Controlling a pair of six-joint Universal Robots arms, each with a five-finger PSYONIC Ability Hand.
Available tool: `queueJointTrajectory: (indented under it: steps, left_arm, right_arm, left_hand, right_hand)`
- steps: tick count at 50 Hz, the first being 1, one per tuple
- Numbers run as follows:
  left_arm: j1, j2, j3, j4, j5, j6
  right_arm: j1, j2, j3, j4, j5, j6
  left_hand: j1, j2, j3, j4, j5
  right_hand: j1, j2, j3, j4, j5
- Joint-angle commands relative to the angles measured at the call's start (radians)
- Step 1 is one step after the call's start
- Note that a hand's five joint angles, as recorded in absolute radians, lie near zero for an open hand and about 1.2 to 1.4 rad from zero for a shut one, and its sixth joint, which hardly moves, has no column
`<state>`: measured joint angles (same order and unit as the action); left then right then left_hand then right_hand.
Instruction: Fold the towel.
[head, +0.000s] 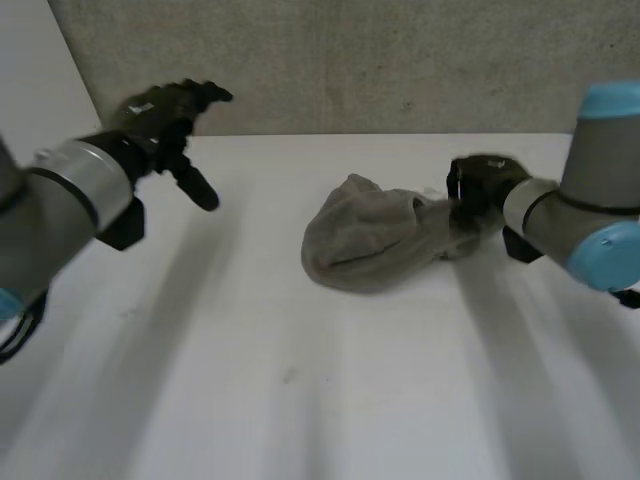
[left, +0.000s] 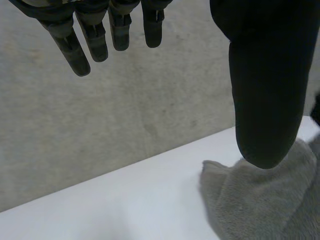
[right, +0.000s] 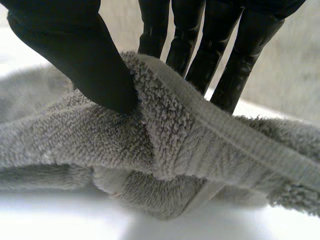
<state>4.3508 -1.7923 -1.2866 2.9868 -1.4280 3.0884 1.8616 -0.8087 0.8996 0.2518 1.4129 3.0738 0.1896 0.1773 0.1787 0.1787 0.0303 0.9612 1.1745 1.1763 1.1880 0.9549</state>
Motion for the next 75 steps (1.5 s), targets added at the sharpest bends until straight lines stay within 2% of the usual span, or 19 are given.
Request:
queueJointTrajectory:
  steps: [1,4,8,14,17,32,35,36,37,38,39,40,46,48,53,57,62,71,75]
  left_arm:
    - [-0.073,-0.134,-0.027,0.21,0.003,0.004]
    - [-0.089,-0.205,-0.007,0.299,0.015,0.004]
    - [-0.117,-0.324,0.071,0.362,0.111,0.022]
    - [-0.166,-0.479,0.173,0.36,0.297,0.033]
    - [-0.192,-0.553,0.214,0.363,0.343,0.035]
    - [-0.319,-0.797,0.49,0.348,0.37,0.139]
    - [-0.336,-0.82,0.507,0.345,0.37,0.142]
    - [-0.342,-0.829,0.516,0.345,0.359,0.144]
    - [-0.342,-0.829,0.517,0.345,0.359,0.144]
    - [-0.342,-0.835,0.529,0.347,0.35,0.148]
    - [-0.342,-0.835,0.529,0.347,0.35,0.148]
    - [-0.342,-0.835,0.545,0.348,0.337,0.159]
    - [-0.341,-0.808,0.618,0.371,0.202,0.22]
    - [-0.315,-0.762,0.677,0.432,0.031,0.246]
    - [-0.235,-0.624,0.675,0.509,-0.122,0.25]
    - [-0.194,-0.518,0.612,0.523,-0.152,0.251]
    - [-0.126,-0.279,0.301,0.518,-0.16,0.25]
    - [-0.069,-0.032,-0.201,0.518,-0.161,0.246]
    - [-0.082,0.051,-0.466,0.517,-0.157,0.243]
  right_arm:
    - [0.002,-0.323,0.26,-0.008,-0.107,-0.102]
    - [0.007,-0.412,0.384,-0.003,-0.127,-0.215]
    - [-0.002,-0.576,0.553,-0.002,-0.132,-0.364]
    - [-0.001,-0.695,0.66,-0.003,-0.14,-0.399]
    - [-0.002,-0.748,0.705,-0.005,-0.144,-0.399]
    - [-0.009,-0.891,0.87,-0.008,-0.184,-0.403]
    - [-0.01,-0.906,0.887,-0.012,-0.19,-0.408]
    - [-0.01,-0.906,0.887,-0.013,-0.19,-0.408]
    - [-0.01,-0.911,0.891,-0.016,-0.19,-0.409]
    - [-0.01,-0.911,0.891,-0.016,-0.19,-0.409]
    - [-0.01,-0.911,0.891,-0.019,-0.19,-0.412]
    - [-0.012,-0.911,0.888,-0.026,-0.187,-0.417]
    - [-0.05,-0.908,0.863,-0.117,-0.186,-0.431]
    - [-0.058,-0.882,0.816,-0.243,-0.175,-0.413]
    - [-0.053,-0.784,0.725,-0.481,-0.114,-0.351]
    - [-0.048,-0.728,0.688,-0.618,-0.068,-0.317]
    - [-0.027,-0.656,0.673,-0.796,-0.058,-0.302]
    - [-0.001,-0.626,0.736,-0.806,-0.137,-0.3]
    - [0.002,-0.629,0.801,-0.661,-0.21,-0.316]
  left_hand:
    - [0.044,0.057,0.055,0.055,0.029]
    - [0.056,0.069,0.067,0.067,0.041]
    - [0.071,0.083,0.082,0.082,0.056]
    - [0.071,0.083,0.082,0.082,0.056]
    - [0.071,0.083,0.082,0.082,0.056]
    - [0.159,0.171,0.17,0.17,0.144]
    - [0.346,0.358,0.356,0.357,0.33]
    - [0.632,0.644,0.643,0.643,0.616]
    - [0.635,0.647,0.645,0.645,0.619]
    - [0.995,1.007,1.006,1.006,0.98]
    - [0.999,1.011,1.009,1.01,0.983]
    - [1.205,1.217,1.215,1.216,1.189]
    - [1.207,1.219,1.218,1.218,1.191]
    - [1.207,1.219,1.218,1.218,1.191]
    - [1.207,1.219,1.218,1.218,1.191]
    - [1.207,1.219,1.218,1.218,1.191]
    - [1.207,1.219,1.218,1.218,1.191]
    - [1.207,1.219,1.218,1.218,1.191]
    - [1.207,1.219,1.218,1.218,1.191]
  right_hand:
    - [0.435,0.222,0.22,0.208,0.267]
    - [0.435,0.222,0.22,0.208,0.267]
    - [0.435,0.222,0.22,0.208,0.267]
    - [0.435,0.222,0.22,0.208,0.267]
    - [0.435,0.222,0.22,0.208,0.267]
    - [0.435,0.222,0.22,0.208,0.267]
    - [0.435,0.222,0.22,0.208,0.267]
    - [0.435,0.222,0.22,0.208,0.267]
    - [0.435,0.222,0.22,0.208,0.267]
    - [0.435,0.222,0.22,0.208,0.267]
    - [0.435,0.222,0.22,0.208,0.267]
    - [0.435,0.222,0.22,0.208,0.267]
    - [0.435,0.222,0.22,0.208,0.267]
    - [0.435,0.222,0.22,0.208,0.267]
    - [0.435,0.222,0.22,0.208,0.267]
    - [0.435,0.222,0.22,0.208,0.267]
    - [0.435,0.222,0.22,0.208,0.267]
    - [0.435,0.222,0.22,0.208,0.267]
    - [0.435,0.222,0.22,0.208,0.267]
